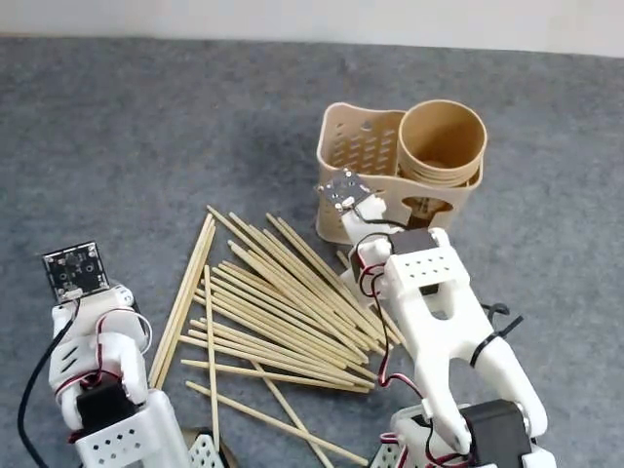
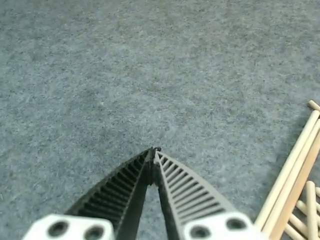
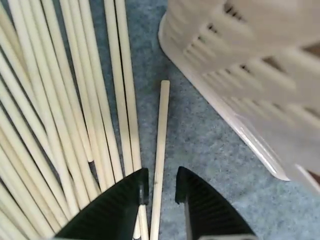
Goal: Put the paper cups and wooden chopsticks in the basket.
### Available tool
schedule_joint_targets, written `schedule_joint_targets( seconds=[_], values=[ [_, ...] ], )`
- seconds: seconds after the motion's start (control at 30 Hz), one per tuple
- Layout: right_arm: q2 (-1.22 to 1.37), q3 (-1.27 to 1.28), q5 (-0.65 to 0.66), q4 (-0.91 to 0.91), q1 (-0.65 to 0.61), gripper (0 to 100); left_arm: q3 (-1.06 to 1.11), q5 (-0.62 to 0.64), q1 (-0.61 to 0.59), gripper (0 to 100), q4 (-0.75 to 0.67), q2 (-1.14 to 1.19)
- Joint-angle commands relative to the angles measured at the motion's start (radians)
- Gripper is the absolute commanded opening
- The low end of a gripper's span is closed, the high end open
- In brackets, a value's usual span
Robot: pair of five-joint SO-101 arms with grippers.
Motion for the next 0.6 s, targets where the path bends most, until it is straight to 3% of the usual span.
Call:
schedule_joint_targets(
  seconds=[0.0,0.43,0.57],
  values=[
    [-0.005,0.008,0.015,0.005,-0.01,10.1,-0.01,0.002,-0.012,0,-0.021,-0.01],
    [-0.372,0.013,0.009,0.203,-0.022,10.1,-0.01,0.002,-0.008,0,-0.021,-0.01],
    [-0.384,0.108,0.009,0.154,-0.027,10.1,-0.01,0.002,-0.007,0,-0.021,-0.01]
  ],
)
